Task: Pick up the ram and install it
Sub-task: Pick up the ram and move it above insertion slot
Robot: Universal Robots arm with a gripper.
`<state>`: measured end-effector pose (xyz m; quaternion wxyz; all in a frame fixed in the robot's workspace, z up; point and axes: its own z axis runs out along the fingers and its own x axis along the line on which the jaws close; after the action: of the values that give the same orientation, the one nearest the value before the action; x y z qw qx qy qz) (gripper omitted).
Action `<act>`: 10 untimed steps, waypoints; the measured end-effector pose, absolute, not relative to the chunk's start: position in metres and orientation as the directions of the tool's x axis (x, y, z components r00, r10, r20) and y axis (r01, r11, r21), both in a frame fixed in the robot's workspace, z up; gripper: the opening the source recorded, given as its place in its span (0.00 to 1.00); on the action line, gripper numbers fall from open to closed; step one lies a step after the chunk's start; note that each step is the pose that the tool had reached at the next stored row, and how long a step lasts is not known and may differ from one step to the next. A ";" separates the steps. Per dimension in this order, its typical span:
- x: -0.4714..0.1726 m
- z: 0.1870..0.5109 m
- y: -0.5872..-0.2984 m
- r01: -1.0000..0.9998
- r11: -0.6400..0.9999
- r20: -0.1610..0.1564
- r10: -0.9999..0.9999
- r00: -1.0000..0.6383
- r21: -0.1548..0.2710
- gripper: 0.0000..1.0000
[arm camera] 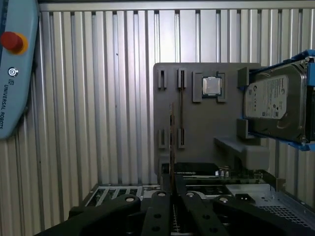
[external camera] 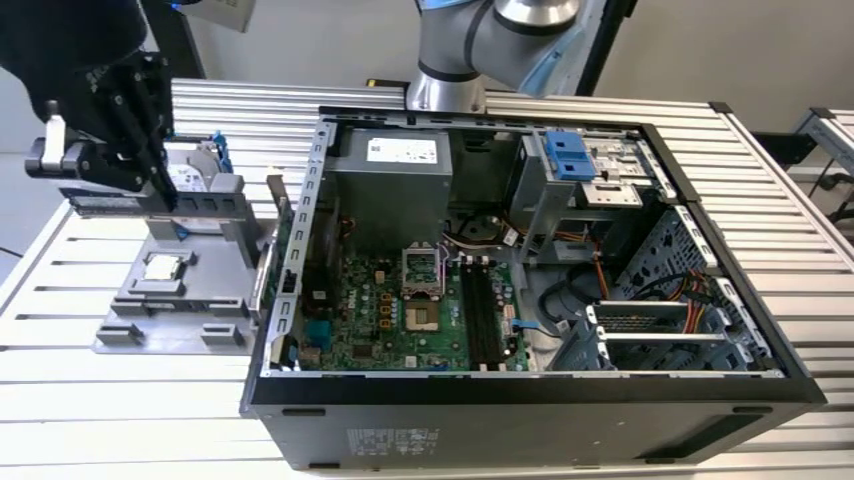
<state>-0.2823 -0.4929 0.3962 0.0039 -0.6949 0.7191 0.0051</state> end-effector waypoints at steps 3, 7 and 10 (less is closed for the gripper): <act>-0.271 0.396 -0.493 -0.999 0.034 -0.013 -0.999 -0.034 0.004 0.00; -0.256 0.396 -0.493 -0.999 0.034 -0.013 -0.999 -0.034 0.006 0.00; -0.245 0.396 -0.493 -0.999 0.034 -0.013 -0.999 -0.034 0.007 0.00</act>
<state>-0.2450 -0.4929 0.3962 0.0021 -0.6949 0.7191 0.0069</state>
